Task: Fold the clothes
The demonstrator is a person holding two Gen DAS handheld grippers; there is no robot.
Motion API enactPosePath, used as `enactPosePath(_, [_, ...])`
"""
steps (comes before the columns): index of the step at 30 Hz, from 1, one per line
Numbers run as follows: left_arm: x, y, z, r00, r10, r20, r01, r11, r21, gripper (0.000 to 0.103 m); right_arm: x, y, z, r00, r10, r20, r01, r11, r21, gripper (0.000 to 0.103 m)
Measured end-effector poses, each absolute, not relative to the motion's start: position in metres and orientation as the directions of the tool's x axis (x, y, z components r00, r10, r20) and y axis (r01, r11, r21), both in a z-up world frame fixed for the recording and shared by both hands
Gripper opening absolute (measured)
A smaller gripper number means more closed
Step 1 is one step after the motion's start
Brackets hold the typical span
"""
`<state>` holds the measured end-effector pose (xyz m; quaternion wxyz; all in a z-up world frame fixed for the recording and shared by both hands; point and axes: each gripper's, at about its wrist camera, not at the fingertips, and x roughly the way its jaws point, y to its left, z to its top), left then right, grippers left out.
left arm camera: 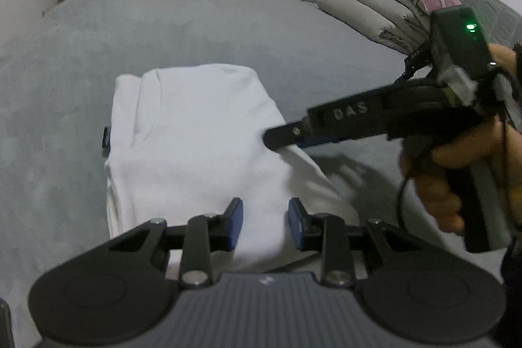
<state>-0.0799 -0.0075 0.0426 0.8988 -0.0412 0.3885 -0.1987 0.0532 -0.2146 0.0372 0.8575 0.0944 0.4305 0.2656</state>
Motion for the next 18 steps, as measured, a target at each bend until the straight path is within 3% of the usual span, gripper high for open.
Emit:
enactPosePath(6, [-0.084, -0.012, 0.042, 0.622, -0.373, -0.689, 0.335, 0.921, -0.196, 0.027, 0.093, -0.211, 0.019, 0.489, 0.558, -0.67, -0.339, 0.83, 0.444, 0.034])
enactPosePath(12, [-0.081, -0.01, 0.041, 0.61, -0.392, -0.688, 0.348, 0.913, -0.212, 0.027, 0.14, -0.227, 0.005, 0.462, 0.661, -0.591, -0.299, 0.743, 0.598, 0.031])
enactPosePath(18, [-0.078, -0.009, 0.04, 0.605, -0.402, -0.688, 0.358, 0.908, -0.215, 0.027, 0.167, -0.23, 0.001, 0.447, 0.711, -0.543, -0.335, 0.696, 0.635, 0.014])
